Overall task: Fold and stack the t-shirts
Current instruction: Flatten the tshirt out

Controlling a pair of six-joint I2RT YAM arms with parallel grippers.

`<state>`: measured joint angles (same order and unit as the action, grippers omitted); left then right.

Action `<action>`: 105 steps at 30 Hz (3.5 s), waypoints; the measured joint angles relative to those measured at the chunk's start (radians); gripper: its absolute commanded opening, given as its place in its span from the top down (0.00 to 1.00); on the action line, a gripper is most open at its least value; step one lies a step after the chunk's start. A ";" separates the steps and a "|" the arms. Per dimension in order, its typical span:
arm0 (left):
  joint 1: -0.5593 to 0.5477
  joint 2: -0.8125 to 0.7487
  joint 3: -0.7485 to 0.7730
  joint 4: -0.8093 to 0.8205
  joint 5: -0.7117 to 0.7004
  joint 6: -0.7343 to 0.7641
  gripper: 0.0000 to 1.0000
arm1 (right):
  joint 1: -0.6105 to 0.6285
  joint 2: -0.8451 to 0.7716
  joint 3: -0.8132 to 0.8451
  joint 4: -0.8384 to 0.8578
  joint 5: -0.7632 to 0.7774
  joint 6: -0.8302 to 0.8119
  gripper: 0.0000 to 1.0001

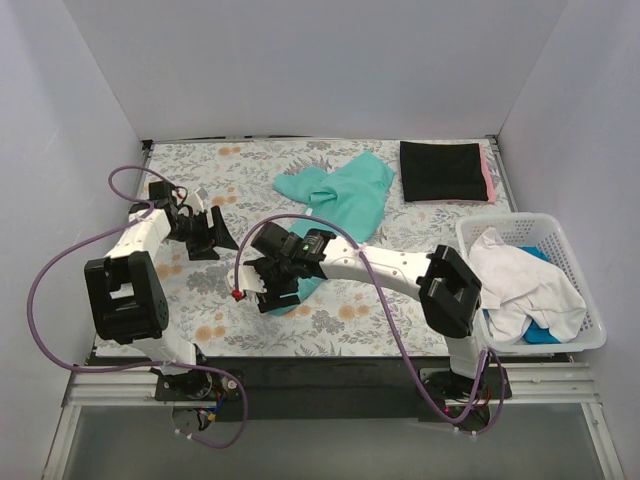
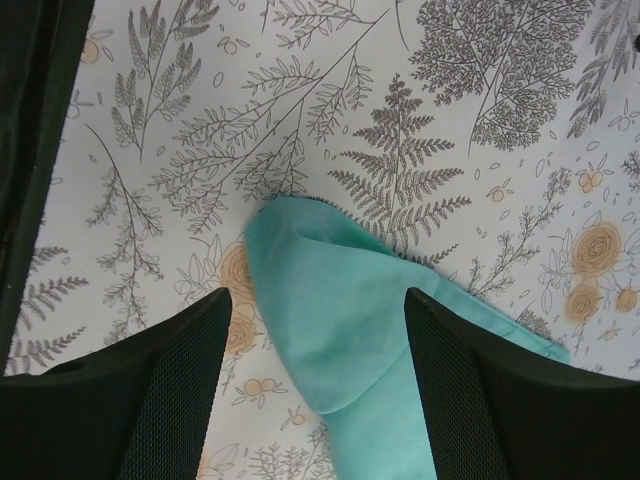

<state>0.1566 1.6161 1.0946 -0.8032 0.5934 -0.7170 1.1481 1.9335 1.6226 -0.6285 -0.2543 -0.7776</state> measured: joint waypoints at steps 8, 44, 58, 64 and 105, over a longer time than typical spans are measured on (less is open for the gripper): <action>0.070 0.000 0.017 -0.010 0.031 0.028 0.30 | 0.038 0.121 0.068 -0.009 0.032 -0.161 0.24; 0.129 0.033 0.024 0.016 0.146 0.065 0.31 | -0.188 0.072 0.456 -0.079 0.136 -0.175 0.99; -0.180 0.159 0.167 0.194 0.008 -0.002 0.33 | -0.723 -0.809 -0.270 0.135 0.296 0.026 0.99; -0.310 0.283 0.220 0.290 -0.018 -0.006 0.33 | -0.732 -0.834 -0.424 0.131 0.369 0.108 0.99; -0.687 0.360 -0.143 1.185 0.121 1.182 0.62 | -0.812 -0.672 -0.218 0.318 0.540 0.220 0.99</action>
<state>-0.5304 1.9766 0.9512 0.3817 0.7143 0.4648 0.3359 1.2617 1.4044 -0.3103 0.2855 -0.5575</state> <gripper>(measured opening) 0.364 0.022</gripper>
